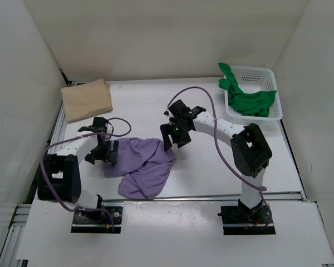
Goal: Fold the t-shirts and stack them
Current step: Move the tshirt to the center of the board, then flatten out the tshirt
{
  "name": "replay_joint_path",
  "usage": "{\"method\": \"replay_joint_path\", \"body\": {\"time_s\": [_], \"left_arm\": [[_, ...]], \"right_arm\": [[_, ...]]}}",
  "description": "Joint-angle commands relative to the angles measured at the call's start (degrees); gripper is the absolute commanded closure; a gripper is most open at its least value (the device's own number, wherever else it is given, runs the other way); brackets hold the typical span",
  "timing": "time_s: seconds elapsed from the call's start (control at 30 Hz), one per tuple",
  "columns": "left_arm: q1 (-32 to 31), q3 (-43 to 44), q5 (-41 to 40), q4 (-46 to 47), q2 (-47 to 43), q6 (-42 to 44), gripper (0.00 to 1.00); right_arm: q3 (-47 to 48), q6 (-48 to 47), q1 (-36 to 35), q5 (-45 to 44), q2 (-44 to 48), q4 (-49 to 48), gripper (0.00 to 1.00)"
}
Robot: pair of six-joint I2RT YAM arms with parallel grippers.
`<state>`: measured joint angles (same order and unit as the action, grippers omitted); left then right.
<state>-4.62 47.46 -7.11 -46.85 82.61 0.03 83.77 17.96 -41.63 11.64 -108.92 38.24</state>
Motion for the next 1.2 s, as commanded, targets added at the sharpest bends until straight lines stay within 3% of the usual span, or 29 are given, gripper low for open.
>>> {"method": "replay_joint_path", "body": {"time_s": [0.0,0.03,0.1,0.13,0.2,0.23,0.27,0.4,0.63,0.67,0.77,0.83,0.93,0.97,1.03,1.1,1.17], "left_arm": [[-0.1,2.5,0.4,4.0,4.7,0.0,0.00],[-0.1,3.2,1.1,4.0,6.1,0.0,0.02],[-0.1,4.0,2.8,4.0,9.4,0.0,0.14],[-0.1,4.6,3.7,4.0,9.9,0.0,0.36],[-0.1,4.6,7.3,4.0,9.9,0.0,0.60],[-0.1,4.6,8.2,4.0,9.9,0.0,0.76],[-0.1,4.6,8.8,4.0,9.9,0.0,0.89],[-0.1,8.1,4.2,3.4,7.9,0.0,0.89],[1.5,32.8,-1.9,1.1,3.5,0.0,0.89],[1.5,38.2,-2.5,0.2,3.5,0.0,0.89],[1.0,42.6,-1.9,-1.5,0.2,0.0,0.89],[0.4,40.6,-0.6,-2.3,-4.1,0.0,0.89],[-2.1,29.4,-0.1,-3.9,-9.2,0.0,0.89],[-2.8,25.8,-0.1,-5.0,-12.3,0.0,0.89],[-2.8,14.3,-0.1,-5.9,-14.7,0.0,0.87],[-2.8,3.7,-0.1,-6.6,-17.4,0.0,0.74],[-3.3,-1.6,-0.1,-7.1,-17.9,0.0,0.41]], "right_arm": [[-0.1,-3.3,-1.7,4.6,-3.6,0.6,0.23],[-0.1,-3.3,-1.7,5.6,-5.5,0.6,0.28],[0.4,-3.3,-2.2,7.4,-6.8,1.2,0.38],[0.4,-2.8,-2.2,8.0,-7.3,1.2,0.54],[0.4,-2.8,-2.2,8.0,-7.4,1.2,0.72],[0.4,-2.2,-1.7,8.0,-7.4,1.2,0.91],[0.4,-1.4,-1.7,7.3,-7.4,1.2,0.99],[6.0,0.1,3.1,-0.6,-5.3,4.2,1.00],[29.5,1.6,11.4,-9.9,0.3,8.0,1.00],[30.9,0.9,11.4,-11.1,2.4,8.0,1.00],[29.7,-1.2,10.1,-12.9,8.5,8.0,1.00],[20.8,-2.7,8.0,-15.6,14.8,5.7,1.00],[8.3,-2.7,4.7,-16.9,23.3,2.7,1.00],[-0.2,-1.5,4.0,-16.9,24.9,2.7,1.00],[-8.4,-0.1,2.0,-13.1,27.7,1.9,1.00],[-18.1,0.5,0.0,-10.6,27.7,1.9,1.00],[-22.6,1.0,-2.6,-7.7,26.3,1.4,0.73]]}}
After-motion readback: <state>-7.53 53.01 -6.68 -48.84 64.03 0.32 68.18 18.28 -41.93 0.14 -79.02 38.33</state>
